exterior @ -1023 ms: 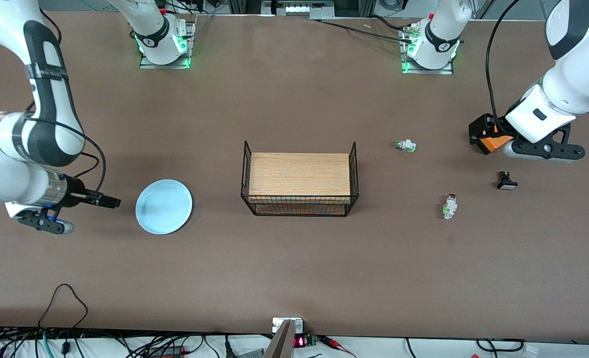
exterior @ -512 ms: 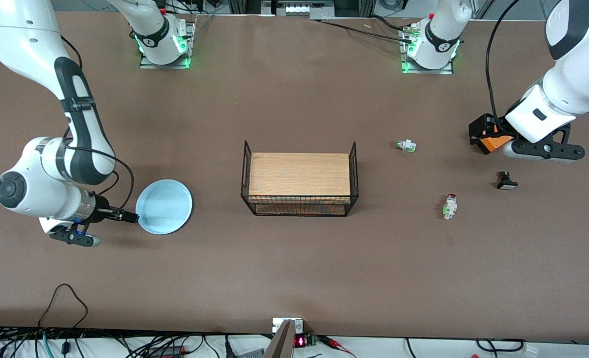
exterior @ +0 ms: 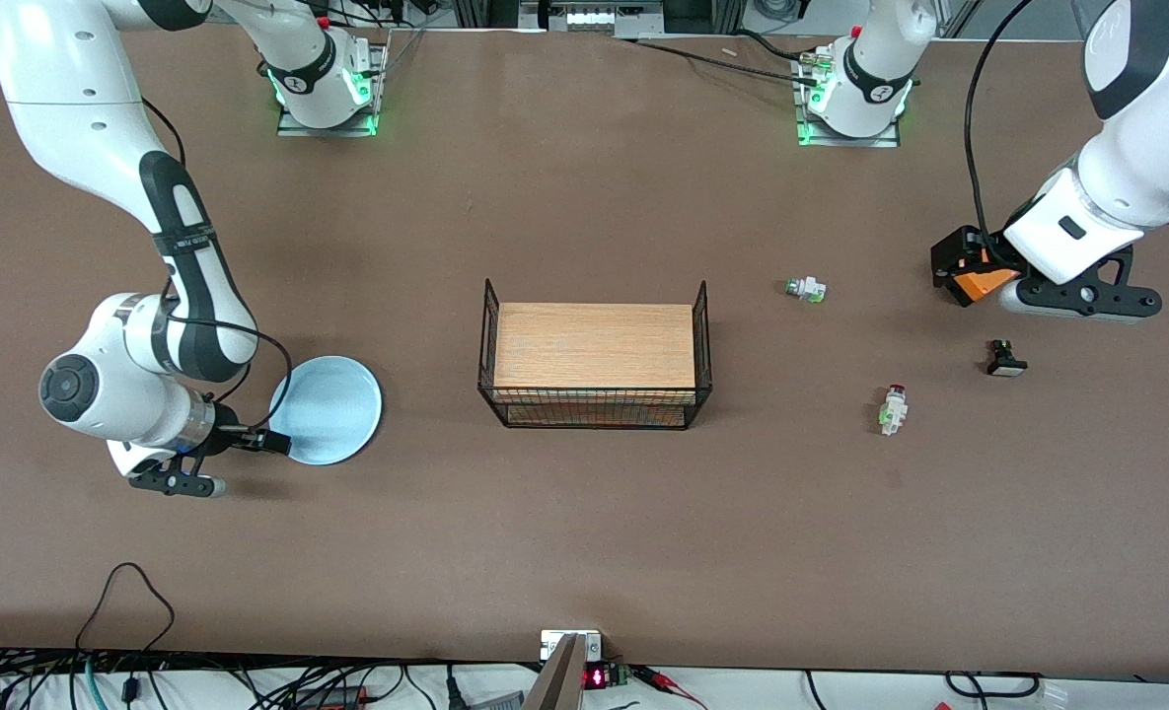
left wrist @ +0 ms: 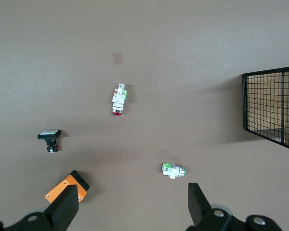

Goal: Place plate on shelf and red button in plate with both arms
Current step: 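Lower the right gripper onto the plate rim and close it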

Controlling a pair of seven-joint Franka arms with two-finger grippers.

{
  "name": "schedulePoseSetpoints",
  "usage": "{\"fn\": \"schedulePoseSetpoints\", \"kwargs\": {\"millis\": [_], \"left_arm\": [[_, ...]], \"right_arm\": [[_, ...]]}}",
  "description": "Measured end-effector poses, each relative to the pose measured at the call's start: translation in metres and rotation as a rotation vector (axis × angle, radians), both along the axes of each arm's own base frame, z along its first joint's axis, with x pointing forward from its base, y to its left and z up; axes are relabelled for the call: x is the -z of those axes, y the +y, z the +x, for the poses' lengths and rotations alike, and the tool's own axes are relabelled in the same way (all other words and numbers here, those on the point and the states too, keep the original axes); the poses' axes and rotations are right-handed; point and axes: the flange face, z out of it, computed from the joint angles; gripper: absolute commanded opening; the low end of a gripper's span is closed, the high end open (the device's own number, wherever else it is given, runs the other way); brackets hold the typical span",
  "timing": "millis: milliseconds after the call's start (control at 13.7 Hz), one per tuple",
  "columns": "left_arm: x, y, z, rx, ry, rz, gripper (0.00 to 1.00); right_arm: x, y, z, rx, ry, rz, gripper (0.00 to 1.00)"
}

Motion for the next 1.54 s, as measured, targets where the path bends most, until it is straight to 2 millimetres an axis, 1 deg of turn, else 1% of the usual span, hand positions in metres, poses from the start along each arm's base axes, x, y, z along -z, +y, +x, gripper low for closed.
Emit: {"fn": "schedulePoseSetpoints", "kwargs": {"millis": [73,292,366,439,585,731,950,1023,1097,1243,1316,1535], "left_arm": [[0.000,0.000,0.000,-0.001,0.000,0.000,1.00],[0.000,0.001,0.000,-0.001,0.000,0.000,1.00],[0.000,0.001,0.000,-0.001,0.000,0.000,1.00],[0.000,0.001,0.000,-0.001,0.000,0.000,1.00],[0.000,0.001,0.000,-0.001,0.003,0.000,1.00],[0.001,-0.001,-0.001,0.001,0.009,0.000,1.00],[0.001,-0.001,-0.001,0.001,0.012,0.000,1.00],[0.001,-0.001,-0.001,0.001,0.012,0.000,1.00],[0.001,-0.001,-0.001,0.002,0.012,0.000,1.00],[0.001,-0.001,-0.002,0.002,0.014,0.000,1.00],[0.001,-0.001,-0.002,0.002,0.015,0.000,1.00],[0.002,-0.001,-0.002,0.002,0.019,0.001,1.00]], "right_arm": [[0.003,0.006,0.000,-0.016,-0.007,-0.001,1.00],[0.010,0.040,-0.004,-0.089,-0.047,-0.006,1.00],[0.015,0.047,-0.007,-0.100,-0.050,-0.007,1.00],[0.019,0.050,-0.010,-0.107,-0.050,-0.009,0.99],[0.023,0.044,-0.014,-0.126,-0.047,-0.014,0.99],[0.022,0.029,-0.016,-0.145,-0.047,-0.019,0.99],[0.016,0.003,-0.020,-0.178,-0.049,-0.022,0.94],[0.016,-0.002,-0.020,-0.185,-0.051,-0.023,0.92],[0.015,-0.003,-0.021,-0.190,-0.057,-0.025,0.91],[0.015,0.001,-0.021,-0.197,-0.066,-0.025,0.90],[0.015,0.004,-0.021,-0.200,-0.071,-0.024,0.87],[0.020,0.009,-0.025,-0.207,-0.065,-0.023,0.71]]}}
